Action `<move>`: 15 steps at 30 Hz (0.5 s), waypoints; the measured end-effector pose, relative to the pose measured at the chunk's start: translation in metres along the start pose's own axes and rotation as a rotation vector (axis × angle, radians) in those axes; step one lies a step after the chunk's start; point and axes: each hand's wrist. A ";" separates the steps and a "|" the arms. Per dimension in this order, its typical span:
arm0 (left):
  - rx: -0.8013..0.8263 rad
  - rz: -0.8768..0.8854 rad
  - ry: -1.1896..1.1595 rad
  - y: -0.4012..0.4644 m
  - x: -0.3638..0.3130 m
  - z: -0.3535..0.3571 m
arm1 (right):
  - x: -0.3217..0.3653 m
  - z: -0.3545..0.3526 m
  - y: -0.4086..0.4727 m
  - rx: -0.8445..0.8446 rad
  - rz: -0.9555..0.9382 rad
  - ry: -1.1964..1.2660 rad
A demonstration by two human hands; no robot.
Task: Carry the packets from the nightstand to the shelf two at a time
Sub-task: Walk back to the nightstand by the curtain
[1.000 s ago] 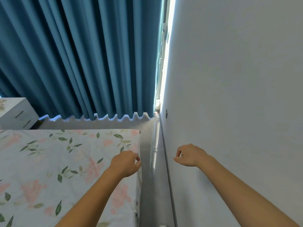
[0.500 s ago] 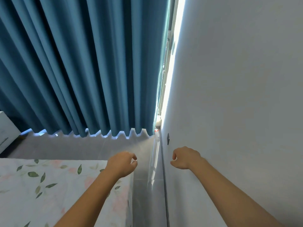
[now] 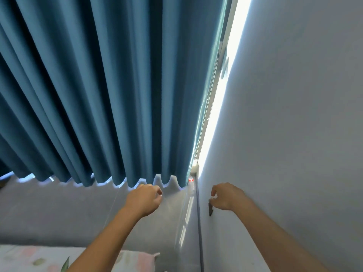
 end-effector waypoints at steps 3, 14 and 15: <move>0.015 -0.024 0.014 0.068 0.025 -0.006 | 0.021 -0.033 0.079 -0.009 -0.034 -0.016; -0.027 -0.244 -0.032 0.253 0.127 -0.047 | 0.136 -0.107 0.306 -0.018 -0.240 0.027; -0.038 -0.277 -0.042 0.264 0.142 -0.050 | 0.150 -0.112 0.327 -0.019 -0.276 0.024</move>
Point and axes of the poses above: each hand's wrist, its own y-axis towards the middle knuckle, its own z-axis out of the palm, x = y × z, and after that the axes turned 12 degrees about -x, right-handed
